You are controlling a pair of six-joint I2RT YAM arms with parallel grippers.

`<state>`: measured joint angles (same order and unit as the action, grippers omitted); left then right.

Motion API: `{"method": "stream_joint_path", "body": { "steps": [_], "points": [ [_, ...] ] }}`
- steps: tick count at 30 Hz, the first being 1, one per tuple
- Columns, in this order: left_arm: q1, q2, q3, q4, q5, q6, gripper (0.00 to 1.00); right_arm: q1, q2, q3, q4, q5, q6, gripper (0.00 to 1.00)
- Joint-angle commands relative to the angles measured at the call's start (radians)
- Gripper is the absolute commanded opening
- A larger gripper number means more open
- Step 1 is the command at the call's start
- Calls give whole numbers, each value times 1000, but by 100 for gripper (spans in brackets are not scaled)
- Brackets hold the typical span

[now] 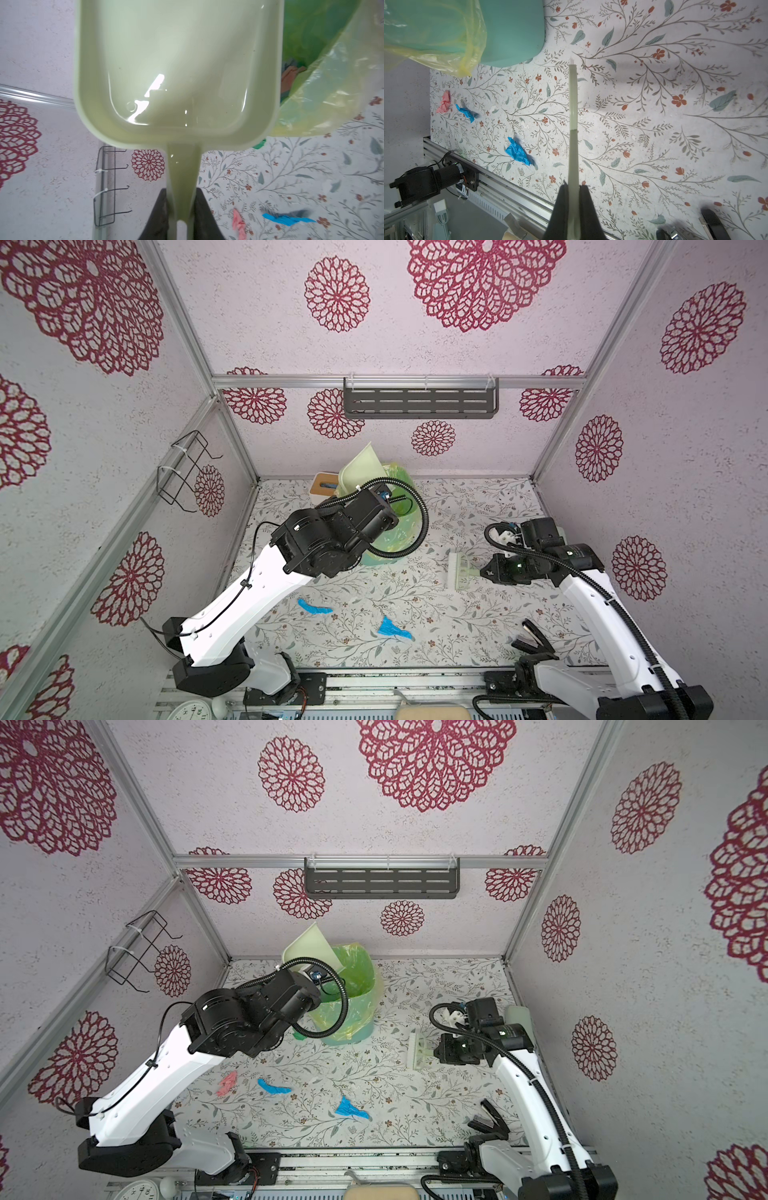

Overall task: Sweep away the paper scraps from the table
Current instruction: 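Lower the empty dustpan beside the blue scrap with left while right approaches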

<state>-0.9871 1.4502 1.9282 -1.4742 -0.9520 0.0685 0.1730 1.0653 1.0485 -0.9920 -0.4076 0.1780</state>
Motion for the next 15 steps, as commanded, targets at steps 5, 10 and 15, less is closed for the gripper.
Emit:
{"method": "stream_joint_path", "body": {
  "steps": [5,10,15],
  "points": [
    [-106,-60,-8,-150,172,-295,10,86,-51,-17,53,-113,52,0],
    [-189,-72,-69,-212,285,-455,11,213,-63,-38,79,-86,107,0],
    [-252,-112,-154,-224,364,-609,11,323,-79,-101,180,-121,199,0]
  ]
}}
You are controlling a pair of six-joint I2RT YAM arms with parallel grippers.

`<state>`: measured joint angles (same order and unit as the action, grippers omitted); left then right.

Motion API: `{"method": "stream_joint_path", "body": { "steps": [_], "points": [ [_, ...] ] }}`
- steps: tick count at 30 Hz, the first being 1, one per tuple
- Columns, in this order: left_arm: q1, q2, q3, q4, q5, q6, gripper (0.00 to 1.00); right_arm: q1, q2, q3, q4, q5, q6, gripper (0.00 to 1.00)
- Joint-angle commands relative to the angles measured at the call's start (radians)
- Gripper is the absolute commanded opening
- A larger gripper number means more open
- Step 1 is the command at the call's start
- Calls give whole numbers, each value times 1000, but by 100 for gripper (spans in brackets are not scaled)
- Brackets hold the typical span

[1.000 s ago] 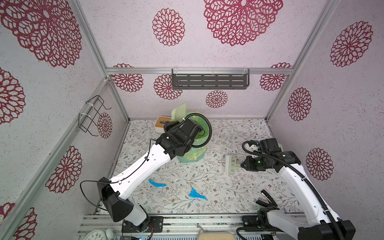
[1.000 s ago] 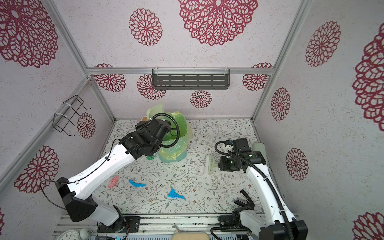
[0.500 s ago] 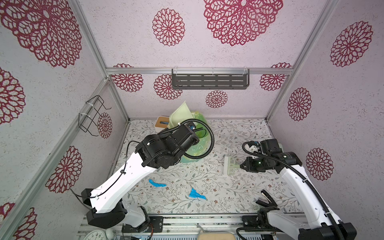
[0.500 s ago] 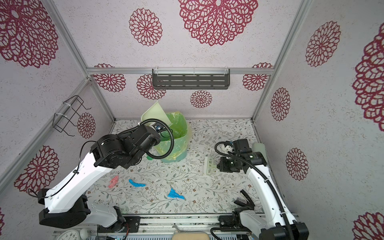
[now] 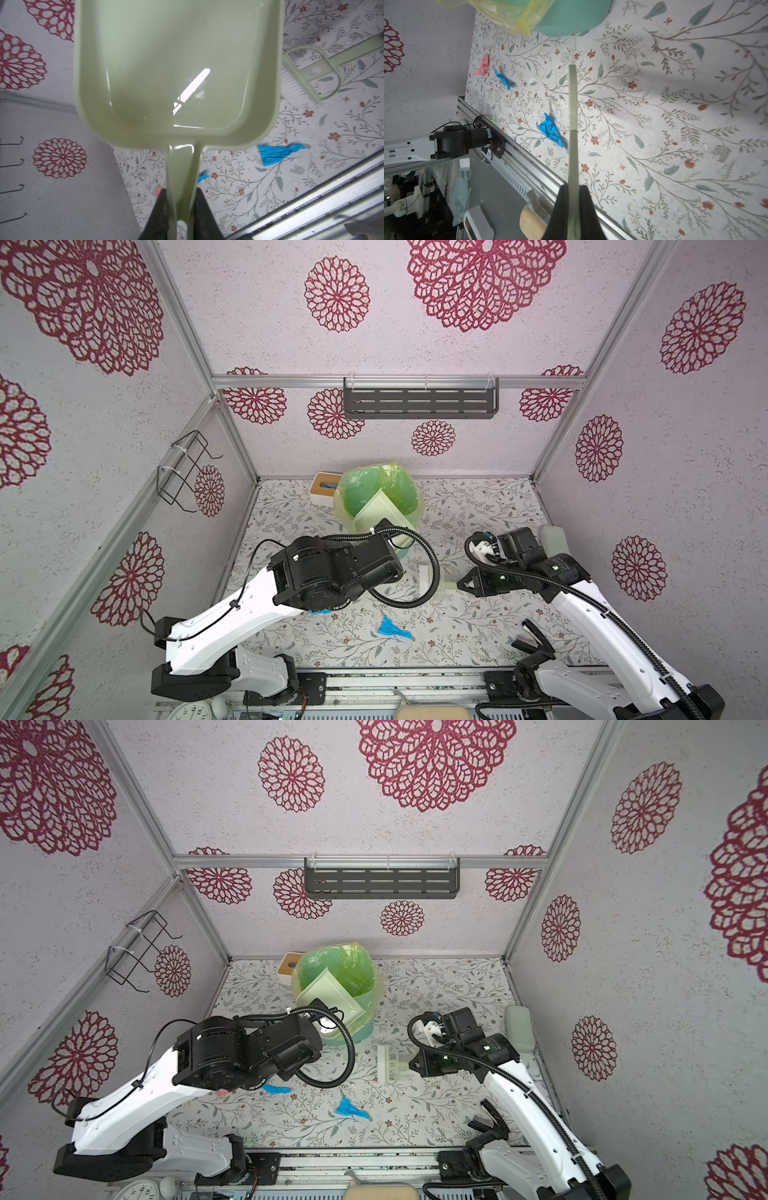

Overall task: Sweep away the paper scraps from the table
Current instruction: 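Lower the empty dustpan beside the blue scrap with left while right approaches, then move the brush behind the large blue scrap with the right gripper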

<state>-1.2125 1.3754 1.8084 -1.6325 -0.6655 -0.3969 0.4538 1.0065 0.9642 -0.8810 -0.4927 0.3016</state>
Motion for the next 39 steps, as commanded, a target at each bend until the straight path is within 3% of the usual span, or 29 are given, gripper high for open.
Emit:
{"method": "stream_joint_path", "body": {
  "steps": [1,10,16,22,29,39],
  "points": [
    [-34,-53,-62,-61,86,-167,11,75,-22,-29,94,-39,98,0],
    [-43,-165,-240,45,131,-256,12,327,36,-107,326,-32,253,0],
    [-43,-169,-339,91,163,-268,11,411,134,-98,433,-34,287,0],
    [-40,-198,-415,186,205,-274,12,465,223,-97,430,-30,276,0],
    [-41,-202,-502,254,274,-290,12,439,241,-63,245,111,209,0],
    [-45,-150,-578,327,398,-282,13,238,183,3,-27,269,62,0]
  ]
}}
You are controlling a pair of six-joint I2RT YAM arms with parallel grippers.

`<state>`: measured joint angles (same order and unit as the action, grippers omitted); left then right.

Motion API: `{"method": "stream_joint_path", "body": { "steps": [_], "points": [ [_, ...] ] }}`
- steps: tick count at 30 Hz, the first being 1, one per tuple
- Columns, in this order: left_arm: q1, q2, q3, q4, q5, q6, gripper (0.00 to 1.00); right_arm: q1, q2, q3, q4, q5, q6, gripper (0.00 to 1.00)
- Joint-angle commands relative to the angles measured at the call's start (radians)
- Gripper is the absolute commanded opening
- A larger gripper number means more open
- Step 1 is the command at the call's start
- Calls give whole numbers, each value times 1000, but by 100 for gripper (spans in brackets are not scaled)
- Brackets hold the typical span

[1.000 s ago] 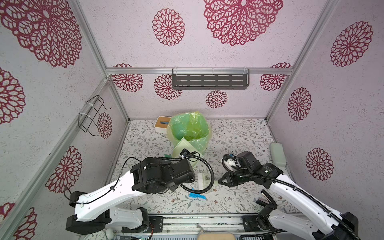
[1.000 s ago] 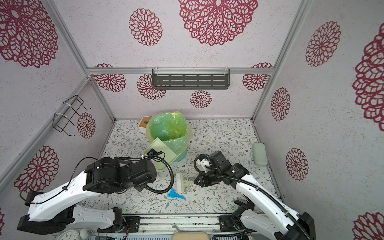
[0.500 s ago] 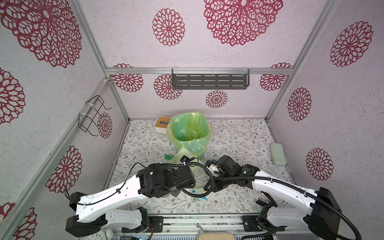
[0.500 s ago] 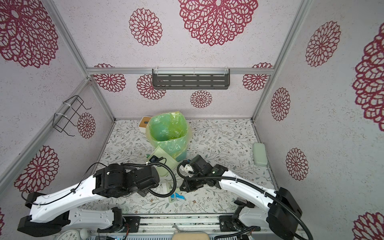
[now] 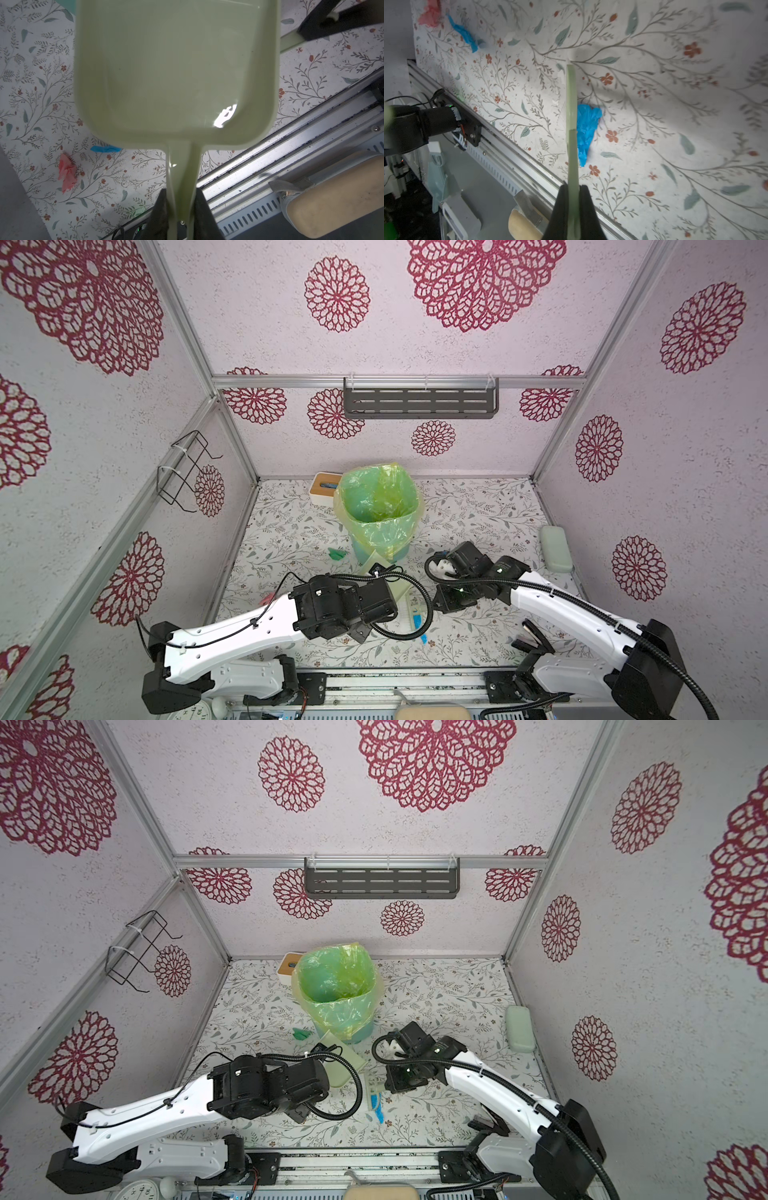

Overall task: Sweep away the paper scraps from the table
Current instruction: 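Move the brush behind the large blue scrap with the right gripper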

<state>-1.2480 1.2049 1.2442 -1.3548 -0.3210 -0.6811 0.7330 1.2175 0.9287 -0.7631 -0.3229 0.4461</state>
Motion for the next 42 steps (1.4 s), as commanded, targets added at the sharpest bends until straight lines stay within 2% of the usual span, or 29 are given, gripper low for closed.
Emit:
{"method": "stream_joint_path", "body": {
  "steps": [1,10,15,21,28,42],
  "points": [
    [-12,32,-20,52,66,4,13,-62,-32,51,-170,113,-101,0],
    [-28,132,-52,77,176,47,13,-194,-94,170,-278,120,-162,0],
    [-35,215,-41,90,216,108,13,-233,-110,186,-326,198,-169,0],
    [-35,314,5,77,192,206,12,-236,-95,206,-400,342,-161,0],
    [-19,408,25,91,184,300,11,-236,-97,262,-461,423,-154,0],
    [17,482,34,142,216,409,11,-206,-62,175,-424,387,-100,0]
  ]
}}
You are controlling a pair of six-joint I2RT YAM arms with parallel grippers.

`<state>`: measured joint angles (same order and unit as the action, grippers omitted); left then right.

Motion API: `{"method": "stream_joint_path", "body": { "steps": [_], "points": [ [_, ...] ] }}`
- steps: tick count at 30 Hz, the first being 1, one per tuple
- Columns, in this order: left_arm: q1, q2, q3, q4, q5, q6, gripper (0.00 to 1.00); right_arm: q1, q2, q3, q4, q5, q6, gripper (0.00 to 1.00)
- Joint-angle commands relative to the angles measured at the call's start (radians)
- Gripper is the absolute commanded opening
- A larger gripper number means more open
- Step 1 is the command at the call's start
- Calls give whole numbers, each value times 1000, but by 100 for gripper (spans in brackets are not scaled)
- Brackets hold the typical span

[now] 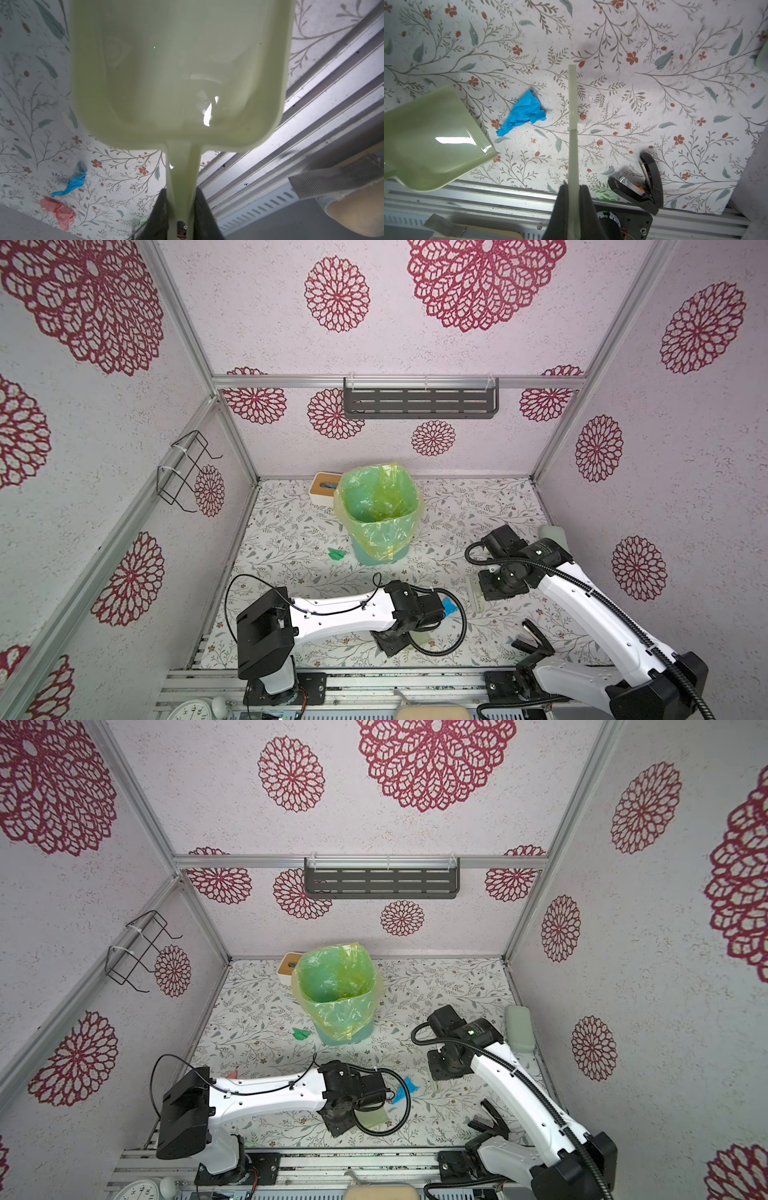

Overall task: Sweep away the paper scraps from the table
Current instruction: 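Move the brush behind the large blue scrap with the right gripper, then sweep the blue scrap into the dustpan with the right gripper's brush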

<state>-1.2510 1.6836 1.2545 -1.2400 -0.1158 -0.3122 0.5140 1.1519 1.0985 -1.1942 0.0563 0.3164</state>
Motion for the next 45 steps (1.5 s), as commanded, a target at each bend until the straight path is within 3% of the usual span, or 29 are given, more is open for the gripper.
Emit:
{"method": "stream_joint_path", "body": {
  "steps": [1,12,28,37,45],
  "points": [
    [24,2,21,32,14,45,11,23,9,4,14,4,35,0],
    [86,-16,-31,87,102,79,11,151,100,31,48,-4,90,0],
    [124,2,-50,109,134,124,12,268,109,77,121,-111,158,0],
    [127,2,-55,114,139,127,12,239,114,119,3,75,138,0],
    [135,5,-58,118,139,131,12,270,169,76,76,5,139,0]
  ]
}}
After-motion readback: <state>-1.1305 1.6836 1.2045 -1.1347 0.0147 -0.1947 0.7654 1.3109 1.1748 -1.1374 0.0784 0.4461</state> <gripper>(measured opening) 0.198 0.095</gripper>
